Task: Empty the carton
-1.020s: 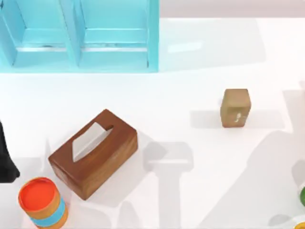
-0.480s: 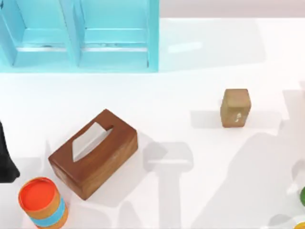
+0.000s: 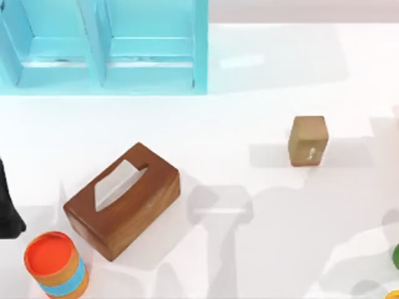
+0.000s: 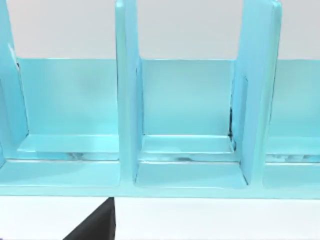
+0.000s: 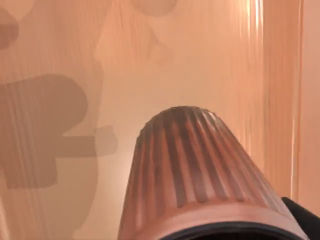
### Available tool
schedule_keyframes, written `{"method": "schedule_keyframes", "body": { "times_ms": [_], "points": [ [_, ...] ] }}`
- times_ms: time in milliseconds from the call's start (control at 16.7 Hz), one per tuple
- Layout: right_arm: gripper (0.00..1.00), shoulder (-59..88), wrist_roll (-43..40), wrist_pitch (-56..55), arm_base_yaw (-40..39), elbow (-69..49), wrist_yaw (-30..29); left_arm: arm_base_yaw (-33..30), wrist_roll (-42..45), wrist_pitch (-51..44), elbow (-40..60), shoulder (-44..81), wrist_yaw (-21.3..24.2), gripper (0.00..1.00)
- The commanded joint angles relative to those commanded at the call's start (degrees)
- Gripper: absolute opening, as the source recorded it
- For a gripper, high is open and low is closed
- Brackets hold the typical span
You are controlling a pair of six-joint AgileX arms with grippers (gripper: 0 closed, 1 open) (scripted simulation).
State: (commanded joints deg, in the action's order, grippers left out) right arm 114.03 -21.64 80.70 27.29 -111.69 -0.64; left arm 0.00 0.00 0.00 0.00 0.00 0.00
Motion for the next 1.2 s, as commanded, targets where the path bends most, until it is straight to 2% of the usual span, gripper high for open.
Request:
{"method": "schedule_keyframes", "body": {
  "times_ms": [240, 720, 900, 1200],
  "points": [
    [0.0, 2.35, -1.15, 6.9, -1.65, -2.99, 0.84, 0.0, 0.0, 0.0, 0.0, 0.0, 0.0, 1.0],
    [0.0, 2.32, 0.89, 6.6, -3.69, -1.76, 0.31, 0.0, 0.0, 0.0, 0.0, 0.0, 0.0, 1.0],
    [0.0, 1.15, 8.06, 4.01, -11.06, 2.38, -1.15, 0.0, 0.0, 0.0, 0.0, 0.0, 0.0, 1.0],
    [0.0, -1.6, 27.67, -3.65, -30.72, 13.59, -2.69, 0.0, 0.0, 0.0, 0.0, 0.0, 0.0, 1.0]
  ]
}}
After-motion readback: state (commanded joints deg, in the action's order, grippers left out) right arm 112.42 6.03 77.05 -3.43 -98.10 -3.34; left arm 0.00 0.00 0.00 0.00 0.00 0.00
